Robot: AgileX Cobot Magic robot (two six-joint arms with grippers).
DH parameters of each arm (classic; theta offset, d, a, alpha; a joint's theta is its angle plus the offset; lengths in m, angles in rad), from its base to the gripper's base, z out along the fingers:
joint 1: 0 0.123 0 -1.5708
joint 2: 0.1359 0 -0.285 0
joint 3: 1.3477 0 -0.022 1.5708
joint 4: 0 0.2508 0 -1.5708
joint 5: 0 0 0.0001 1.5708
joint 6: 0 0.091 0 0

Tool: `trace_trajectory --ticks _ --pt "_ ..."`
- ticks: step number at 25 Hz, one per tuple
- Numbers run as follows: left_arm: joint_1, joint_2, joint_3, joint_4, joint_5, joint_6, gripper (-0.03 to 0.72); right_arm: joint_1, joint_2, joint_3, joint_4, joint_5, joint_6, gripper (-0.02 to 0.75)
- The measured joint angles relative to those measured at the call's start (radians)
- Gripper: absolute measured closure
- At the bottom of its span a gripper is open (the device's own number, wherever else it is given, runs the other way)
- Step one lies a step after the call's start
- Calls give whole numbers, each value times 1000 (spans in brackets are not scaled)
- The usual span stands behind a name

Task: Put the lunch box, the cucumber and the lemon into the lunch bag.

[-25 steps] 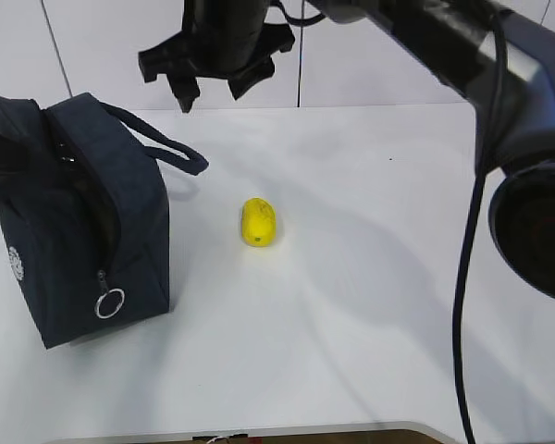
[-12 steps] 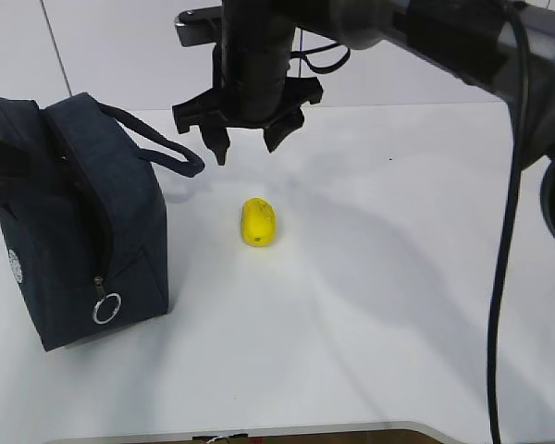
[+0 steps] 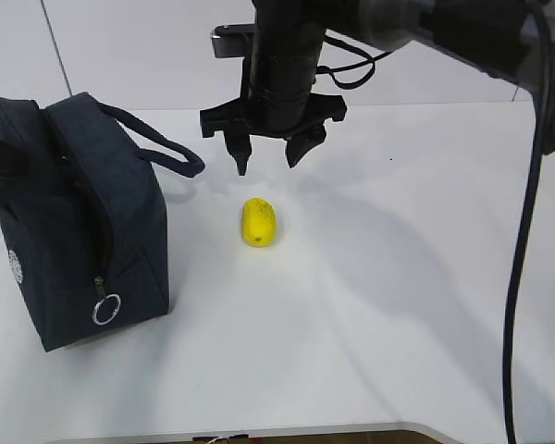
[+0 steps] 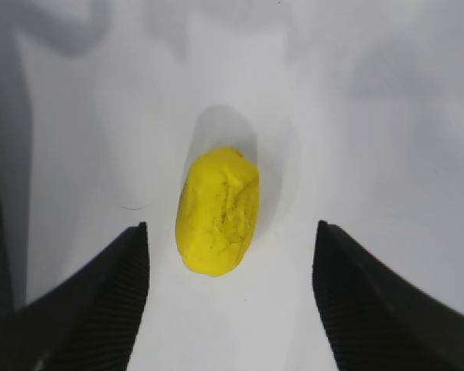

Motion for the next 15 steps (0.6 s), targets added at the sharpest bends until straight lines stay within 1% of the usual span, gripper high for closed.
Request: trace_trajectory --ticks 2,6,15 --pt "0 0 0 -2 2 0 686 -5 4 0 10 -2 15 211" --pt "0 0 0 -2 2 0 686 -17 26 0 71 -4 21 211" --pt "0 0 0 -5 4 0 686 -21 81 0 88 -5 27 211"
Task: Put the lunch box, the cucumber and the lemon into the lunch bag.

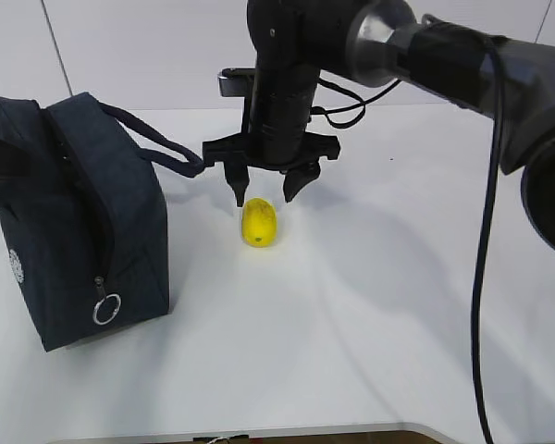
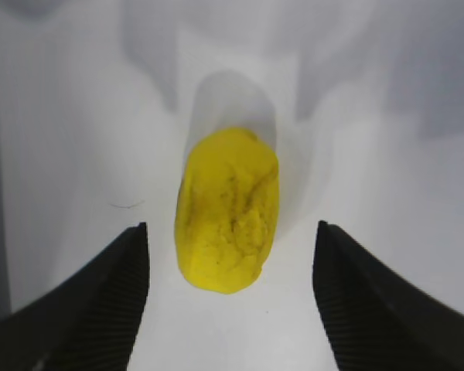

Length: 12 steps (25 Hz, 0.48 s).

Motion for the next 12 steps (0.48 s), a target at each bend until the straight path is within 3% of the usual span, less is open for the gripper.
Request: trace_trajectory --ticks 12 --pt "0 0 0 -27 4 0 686 0 15 0 -2 -1 -11 141"
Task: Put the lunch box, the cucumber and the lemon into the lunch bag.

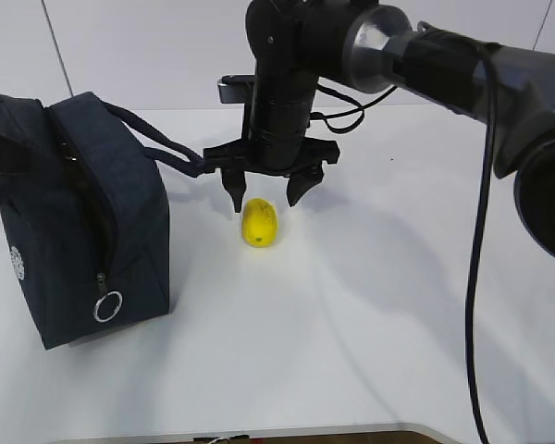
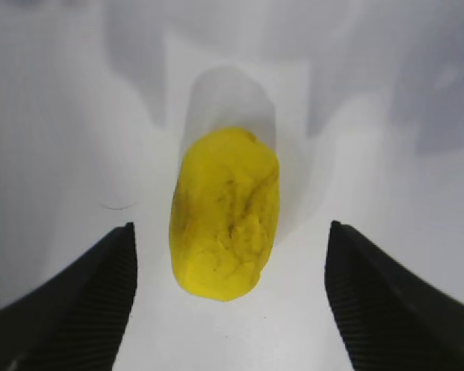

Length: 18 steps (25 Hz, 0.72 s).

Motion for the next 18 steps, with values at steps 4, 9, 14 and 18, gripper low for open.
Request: trace_trajectory --ticks 4,9,14,18 --pt "0 0 0 -2 0 0 686 -2 4 0 0 0 -2 141" --pt "0 0 0 -2 0 0 686 -2 32 0 1 -2 -2 147" --pt "0 0 0 -2 0 0 686 -2 51 0 1 -2 -2 149" --pt "0 0 0 -2 0 0 686 -2 51 0 1 -2 -2 150"
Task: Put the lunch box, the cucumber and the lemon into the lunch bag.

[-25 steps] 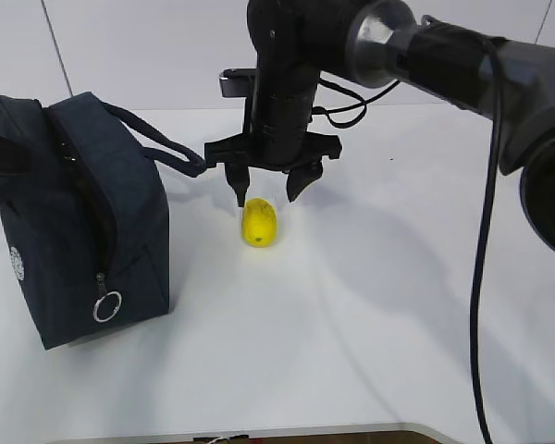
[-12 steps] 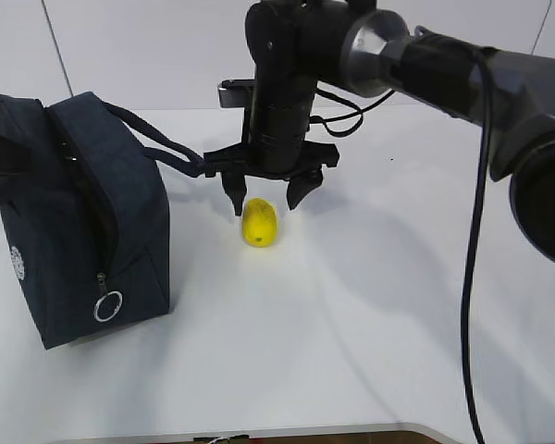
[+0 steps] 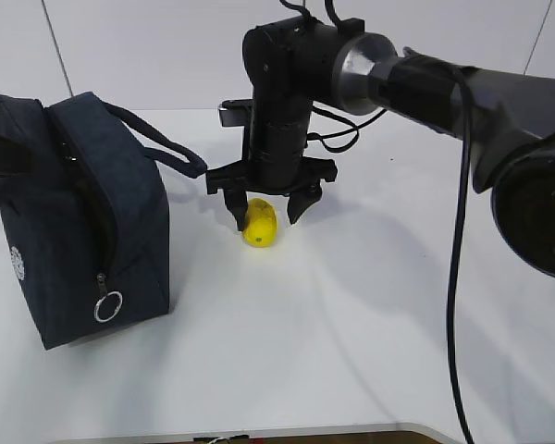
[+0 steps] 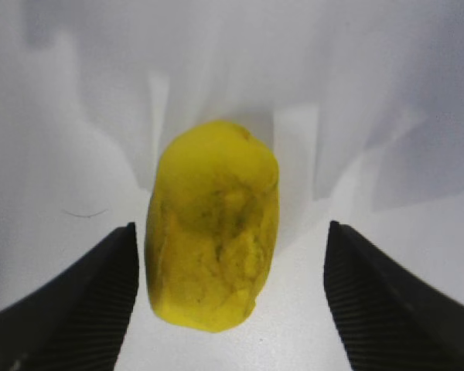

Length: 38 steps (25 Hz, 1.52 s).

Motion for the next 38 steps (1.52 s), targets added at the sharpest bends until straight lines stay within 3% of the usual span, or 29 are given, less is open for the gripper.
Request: trace_trajectory --ticks 18,26,32,38 --pt "0 0 0 0 2 0 686 0 22 0 11 -2 -4 157" --pt "0 0 0 0 2 0 686 0 22 0 4 -3 -4 342" --pt "0 0 0 0 2 0 686 0 23 -2 4 -4 -6 356" --pt "0 0 0 2 2 0 686 0 22 -109 -4 -4 -73 356"
